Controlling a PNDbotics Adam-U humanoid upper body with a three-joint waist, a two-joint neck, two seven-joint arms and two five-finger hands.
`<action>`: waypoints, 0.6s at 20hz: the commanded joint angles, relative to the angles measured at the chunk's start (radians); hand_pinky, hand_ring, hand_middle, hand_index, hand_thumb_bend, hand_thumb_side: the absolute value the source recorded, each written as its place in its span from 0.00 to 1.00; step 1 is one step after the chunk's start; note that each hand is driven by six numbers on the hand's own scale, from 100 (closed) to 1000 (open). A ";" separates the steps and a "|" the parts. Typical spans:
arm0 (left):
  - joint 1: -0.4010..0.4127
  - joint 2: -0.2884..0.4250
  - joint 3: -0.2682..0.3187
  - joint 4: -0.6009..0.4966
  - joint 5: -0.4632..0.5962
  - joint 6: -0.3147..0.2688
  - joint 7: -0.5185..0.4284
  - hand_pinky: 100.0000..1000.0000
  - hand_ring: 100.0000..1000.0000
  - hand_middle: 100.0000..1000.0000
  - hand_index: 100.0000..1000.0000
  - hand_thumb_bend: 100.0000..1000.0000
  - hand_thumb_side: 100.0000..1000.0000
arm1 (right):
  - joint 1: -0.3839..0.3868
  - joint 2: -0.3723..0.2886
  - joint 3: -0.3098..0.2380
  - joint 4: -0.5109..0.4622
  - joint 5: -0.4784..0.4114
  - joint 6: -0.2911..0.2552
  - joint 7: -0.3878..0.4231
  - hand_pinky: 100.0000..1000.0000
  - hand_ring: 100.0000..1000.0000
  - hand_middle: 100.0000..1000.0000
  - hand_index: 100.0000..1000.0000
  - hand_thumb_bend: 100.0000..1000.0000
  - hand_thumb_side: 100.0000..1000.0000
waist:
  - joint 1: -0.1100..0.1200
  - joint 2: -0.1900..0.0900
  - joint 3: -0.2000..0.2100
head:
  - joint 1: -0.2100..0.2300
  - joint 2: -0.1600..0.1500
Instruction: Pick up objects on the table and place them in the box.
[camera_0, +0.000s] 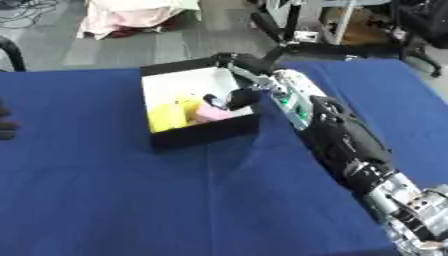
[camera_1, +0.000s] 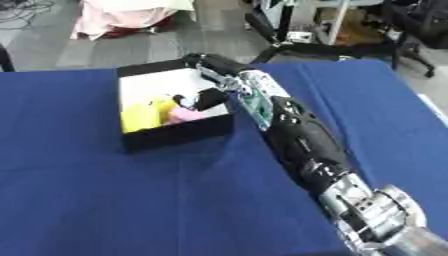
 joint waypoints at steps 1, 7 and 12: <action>-0.005 0.013 0.011 -0.014 -0.004 0.001 0.006 0.64 0.61 0.63 0.79 0.41 0.81 | -0.006 -0.084 -0.035 -0.029 -0.051 0.052 -0.043 0.85 0.85 0.89 0.93 0.19 0.55 | 0.001 -0.017 -0.004 | 0.009 -0.002; 0.001 0.014 0.015 -0.012 -0.007 0.002 0.011 0.64 0.61 0.63 0.79 0.42 0.81 | 0.038 -0.155 -0.068 0.007 -0.100 0.109 -0.051 0.85 0.84 0.89 0.93 0.15 0.57 | -0.001 -0.017 -0.007 | 0.022 -0.002; 0.001 0.014 0.018 -0.013 -0.008 0.003 0.012 0.64 0.61 0.63 0.79 0.42 0.81 | 0.057 -0.164 -0.086 0.074 -0.086 0.130 -0.064 0.85 0.84 0.89 0.93 0.14 0.58 | 0.000 -0.016 -0.007 | 0.026 -0.002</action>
